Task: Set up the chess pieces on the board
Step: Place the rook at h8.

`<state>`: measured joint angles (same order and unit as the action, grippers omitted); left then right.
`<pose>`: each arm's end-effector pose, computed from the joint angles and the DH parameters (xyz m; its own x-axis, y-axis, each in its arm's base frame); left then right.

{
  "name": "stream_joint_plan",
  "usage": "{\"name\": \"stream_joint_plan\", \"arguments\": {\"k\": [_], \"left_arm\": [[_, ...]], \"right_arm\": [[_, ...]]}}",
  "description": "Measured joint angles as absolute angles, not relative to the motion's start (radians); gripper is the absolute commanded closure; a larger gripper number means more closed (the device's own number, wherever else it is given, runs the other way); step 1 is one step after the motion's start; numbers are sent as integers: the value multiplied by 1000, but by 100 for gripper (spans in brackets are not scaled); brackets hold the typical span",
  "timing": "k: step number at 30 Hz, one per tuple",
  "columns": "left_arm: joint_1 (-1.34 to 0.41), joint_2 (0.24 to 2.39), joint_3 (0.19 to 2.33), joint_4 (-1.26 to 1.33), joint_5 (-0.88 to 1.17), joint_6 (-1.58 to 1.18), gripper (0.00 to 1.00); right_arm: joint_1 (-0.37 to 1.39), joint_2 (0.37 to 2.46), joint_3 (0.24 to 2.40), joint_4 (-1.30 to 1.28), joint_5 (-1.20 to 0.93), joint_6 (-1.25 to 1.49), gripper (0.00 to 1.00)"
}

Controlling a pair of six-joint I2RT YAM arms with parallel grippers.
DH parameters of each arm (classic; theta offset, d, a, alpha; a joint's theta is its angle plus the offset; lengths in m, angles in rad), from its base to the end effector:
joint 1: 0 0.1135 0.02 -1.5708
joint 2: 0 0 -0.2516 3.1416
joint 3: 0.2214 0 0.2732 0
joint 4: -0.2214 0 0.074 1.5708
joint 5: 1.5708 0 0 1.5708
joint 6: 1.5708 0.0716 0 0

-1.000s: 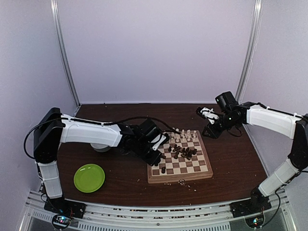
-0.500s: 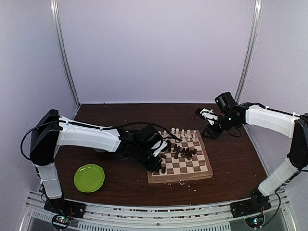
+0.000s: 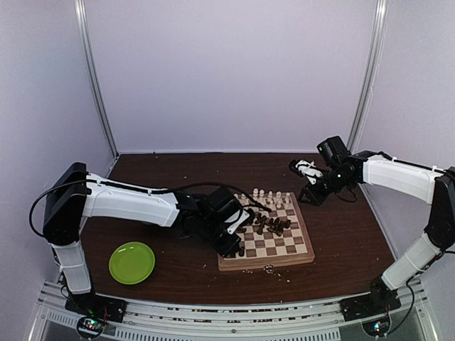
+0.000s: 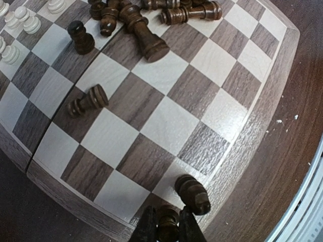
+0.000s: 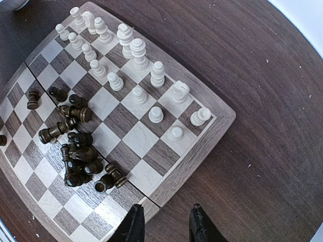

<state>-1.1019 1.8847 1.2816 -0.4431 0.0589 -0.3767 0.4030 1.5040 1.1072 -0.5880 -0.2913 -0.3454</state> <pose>0.1879 -0.3802 0.1251 -0.6962 0.5617 -0.4470 0.6966 0.6790 -0.2316 0.3149 0.1566 0.1981 -0.5445 -0.5847 -0.6014 -0.7504 0.6599 0.0379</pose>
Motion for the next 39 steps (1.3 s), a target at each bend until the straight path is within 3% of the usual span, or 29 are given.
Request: {"name": "stream_joint_plan", "arguments": {"k": [22, 33, 39], "left_arm": [[-1106, 1870, 1264, -448, 11, -388, 98], [-1106, 1870, 1261, -445, 11, -390, 78], [-1106, 1864, 1238, -444, 11, -393, 75]], "right_arm": [[403, 1504, 1107, -589, -292, -345, 68], [403, 1504, 1107, -590, -292, -345, 68], [403, 1504, 1107, -590, -293, -345, 68]]}}
